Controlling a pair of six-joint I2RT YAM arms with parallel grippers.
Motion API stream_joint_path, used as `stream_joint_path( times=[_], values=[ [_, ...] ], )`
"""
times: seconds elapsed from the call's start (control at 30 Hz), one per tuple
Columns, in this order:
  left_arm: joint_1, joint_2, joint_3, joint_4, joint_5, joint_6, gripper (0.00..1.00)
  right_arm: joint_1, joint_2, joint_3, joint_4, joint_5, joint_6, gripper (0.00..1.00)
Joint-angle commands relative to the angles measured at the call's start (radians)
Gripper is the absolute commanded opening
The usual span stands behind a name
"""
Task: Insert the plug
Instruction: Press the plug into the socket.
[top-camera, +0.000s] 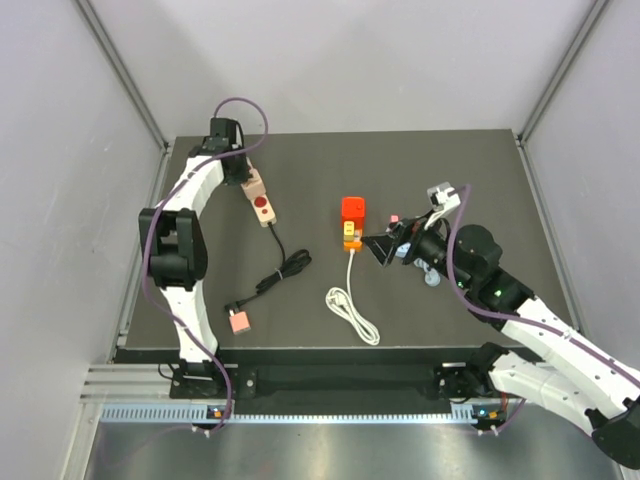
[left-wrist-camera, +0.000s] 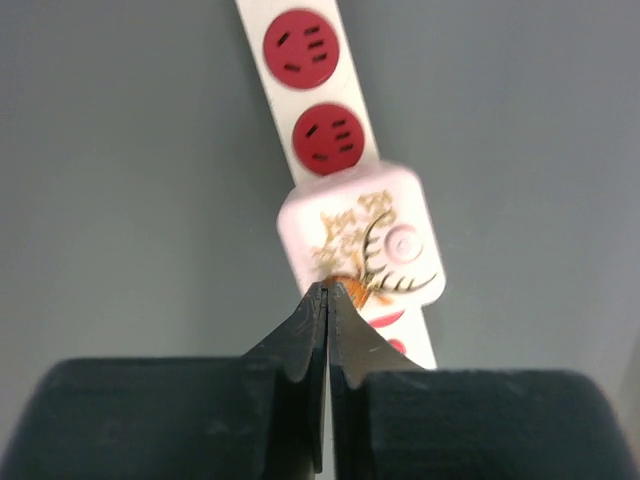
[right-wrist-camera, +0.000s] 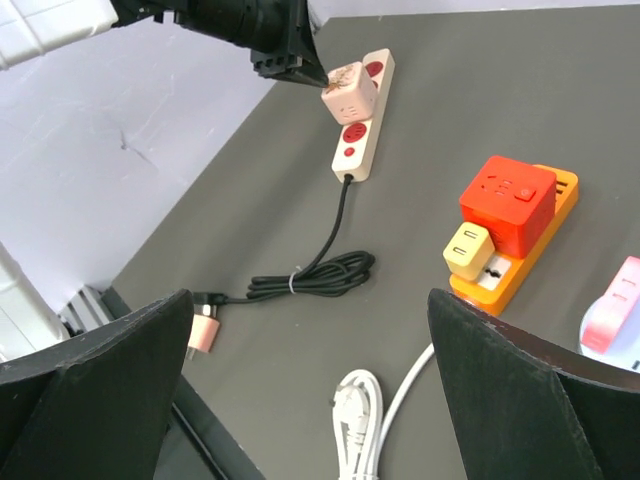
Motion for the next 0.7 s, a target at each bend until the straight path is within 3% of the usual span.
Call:
stream_joint_path(
  times=[0.0,0.07,0.13,0.17,0.23,0.37,0.4,0.47,0.53,0.67],
  values=[
    [0.013,-0.123,0.045,-0.055,0.005,0.027,0.08,-0.011,-0.012,0.056,-0.021,0.003,0.038,1.00],
    [0.012,-0.166,0.077,-0.133,0.090,0.051,0.24,-0.011,-0.015,0.048,-0.030,0.003,0.056,1.00],
    [0.006,-0.209,0.064,-0.187,0.074,0.056,0.29,-0.011,-0.012,0.038,-0.034,0.009,0.072,1.00],
    [-0.002,-0.262,0.019,-0.225,-0.023,0.047,0.30,-0.011,0.002,0.039,-0.044,0.018,0.078,1.00],
    [-0.004,-0.371,-0.043,-0.262,-0.075,-0.045,0.30,-0.010,0.025,0.057,-0.128,0.057,0.063,1.00],
    [-0.010,-0.624,-0.423,-0.065,-0.089,-0.163,0.59,-0.010,0.100,0.122,-0.260,0.102,0.047,1.00],
    [-0.005,-0.670,-0.479,0.025,-0.119,-0.194,0.81,-0.011,0.109,0.125,-0.289,0.093,0.049,1.00],
    [0.051,-0.762,-0.565,0.068,-0.101,-0.180,0.86,-0.010,0.118,0.122,-0.304,0.067,0.061,1.00],
    [0.100,-0.769,-0.556,0.022,-0.029,-0.174,0.98,-0.010,0.117,0.102,-0.306,0.043,0.090,1.00],
    [0.127,-0.706,-0.493,-0.101,0.009,-0.253,0.98,-0.010,0.123,0.062,-0.317,0.032,0.113,1.00]
  ],
)
